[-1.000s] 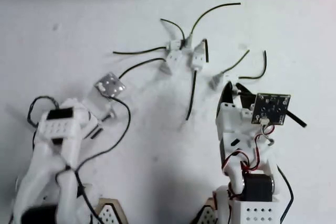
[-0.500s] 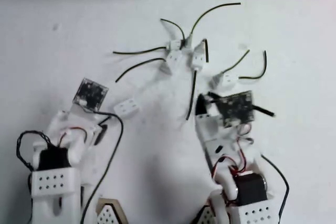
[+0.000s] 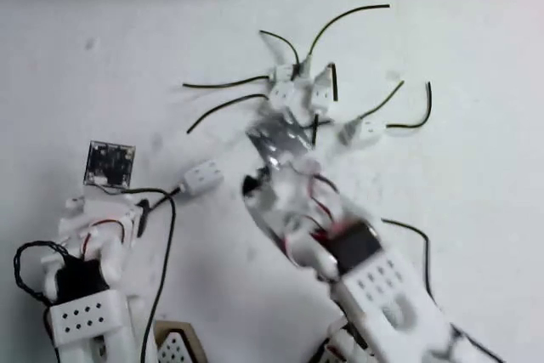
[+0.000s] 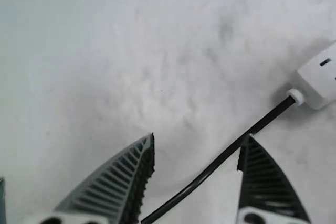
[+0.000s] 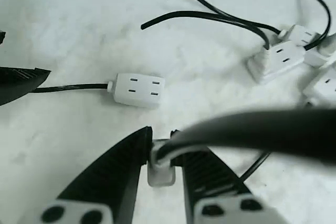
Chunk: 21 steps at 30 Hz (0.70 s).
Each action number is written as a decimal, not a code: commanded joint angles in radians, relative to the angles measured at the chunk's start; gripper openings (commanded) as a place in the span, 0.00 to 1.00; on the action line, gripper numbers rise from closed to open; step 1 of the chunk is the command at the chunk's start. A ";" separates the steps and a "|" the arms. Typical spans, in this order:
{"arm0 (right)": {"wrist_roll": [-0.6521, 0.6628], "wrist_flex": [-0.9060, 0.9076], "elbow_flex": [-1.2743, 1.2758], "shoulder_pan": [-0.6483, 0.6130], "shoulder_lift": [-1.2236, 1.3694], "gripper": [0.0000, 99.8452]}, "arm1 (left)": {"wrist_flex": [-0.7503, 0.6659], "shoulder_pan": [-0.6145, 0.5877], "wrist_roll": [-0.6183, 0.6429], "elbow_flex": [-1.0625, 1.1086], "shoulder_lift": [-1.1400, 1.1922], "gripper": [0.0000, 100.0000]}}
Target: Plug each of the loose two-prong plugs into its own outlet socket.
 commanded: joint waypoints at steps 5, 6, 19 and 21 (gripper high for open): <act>-0.021 -0.131 -0.276 -0.031 0.452 0.02 | -0.003 -0.007 0.015 -0.003 -0.013 0.26; -0.023 -0.160 -0.295 -0.033 0.504 0.02 | -0.003 -0.007 0.015 -0.003 -0.013 0.26; -0.028 -0.443 -0.354 -0.065 0.831 0.02 | -0.003 -0.007 0.014 0.000 -0.013 0.26; -0.044 -0.456 -0.354 -0.064 0.834 0.02 | -0.003 -0.007 0.014 0.000 -0.013 0.26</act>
